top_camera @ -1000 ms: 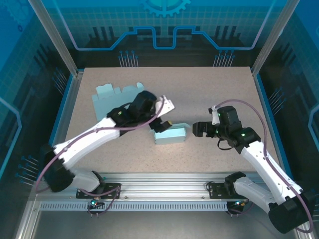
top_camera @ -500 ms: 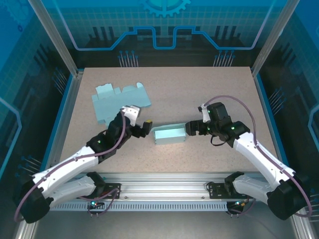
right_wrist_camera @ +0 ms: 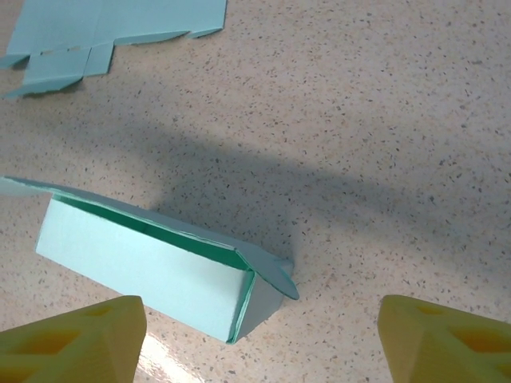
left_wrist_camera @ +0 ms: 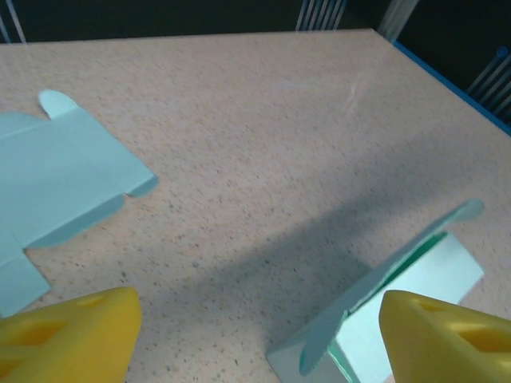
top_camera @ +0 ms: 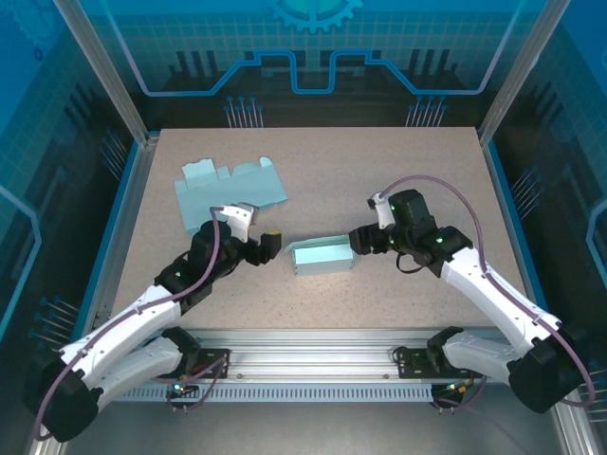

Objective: Fold the paper box

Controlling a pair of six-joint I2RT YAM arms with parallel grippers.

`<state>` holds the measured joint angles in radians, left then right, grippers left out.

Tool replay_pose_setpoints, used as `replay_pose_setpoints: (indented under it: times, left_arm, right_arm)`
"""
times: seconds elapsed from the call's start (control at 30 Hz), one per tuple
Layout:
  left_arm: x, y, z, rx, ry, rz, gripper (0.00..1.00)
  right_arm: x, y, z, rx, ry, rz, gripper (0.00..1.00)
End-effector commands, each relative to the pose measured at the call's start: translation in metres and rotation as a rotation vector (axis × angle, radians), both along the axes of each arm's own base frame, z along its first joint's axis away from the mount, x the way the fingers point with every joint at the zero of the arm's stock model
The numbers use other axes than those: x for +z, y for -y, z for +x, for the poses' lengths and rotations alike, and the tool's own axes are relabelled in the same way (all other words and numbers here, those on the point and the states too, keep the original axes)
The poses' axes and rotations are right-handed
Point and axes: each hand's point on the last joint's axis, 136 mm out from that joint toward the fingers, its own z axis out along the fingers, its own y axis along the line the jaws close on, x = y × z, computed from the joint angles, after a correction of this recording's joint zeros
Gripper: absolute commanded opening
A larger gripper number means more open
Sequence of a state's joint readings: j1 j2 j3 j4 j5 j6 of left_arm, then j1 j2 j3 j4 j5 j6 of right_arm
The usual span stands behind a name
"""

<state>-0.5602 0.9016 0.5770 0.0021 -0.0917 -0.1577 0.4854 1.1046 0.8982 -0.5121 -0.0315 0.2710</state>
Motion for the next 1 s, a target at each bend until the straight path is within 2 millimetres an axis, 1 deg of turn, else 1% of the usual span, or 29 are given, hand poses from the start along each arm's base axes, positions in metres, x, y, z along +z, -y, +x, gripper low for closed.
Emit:
replay_pose_setpoints:
  times: [0.0,0.2,0.33,0.43,0.53,0.73,0.83,0.97]
  left_arm:
    - [-0.004,0.012,-0.001,-0.084,-0.039,0.043,0.76]
    - [-0.021,0.023,0.0,-0.149,-0.102,0.091,0.69]
    - [-0.031,0.03,0.002,-0.185,-0.141,0.111,0.64]
    - [-0.042,0.032,0.006,-0.184,-0.173,0.138,0.62]
    - [-0.048,0.035,0.007,-0.198,-0.195,0.148,0.58]
    - [-0.052,0.037,0.006,-0.212,-0.219,0.158,0.54]
    - [-0.055,0.036,0.004,-0.208,-0.24,0.169,0.53]
    - [-0.055,0.037,0.001,-0.208,-0.252,0.19,0.52]
  right_arm:
    - [0.016,-0.012,0.002,0.058,0.043,0.008,0.72]
    - [0.012,-0.018,0.002,0.085,0.034,-0.018,0.68]
    - [0.004,-0.02,0.005,0.089,0.019,-0.043,0.63]
    - [-0.003,-0.021,0.008,0.086,0.008,-0.069,0.6]
    - [-0.009,-0.022,0.01,0.088,-0.004,-0.095,0.58]
    - [-0.019,-0.021,0.012,0.082,-0.018,-0.127,0.54]
    - [-0.024,-0.019,0.011,0.076,-0.029,-0.137,0.54]
    - [-0.025,-0.016,0.008,0.064,-0.031,-0.131,0.54]
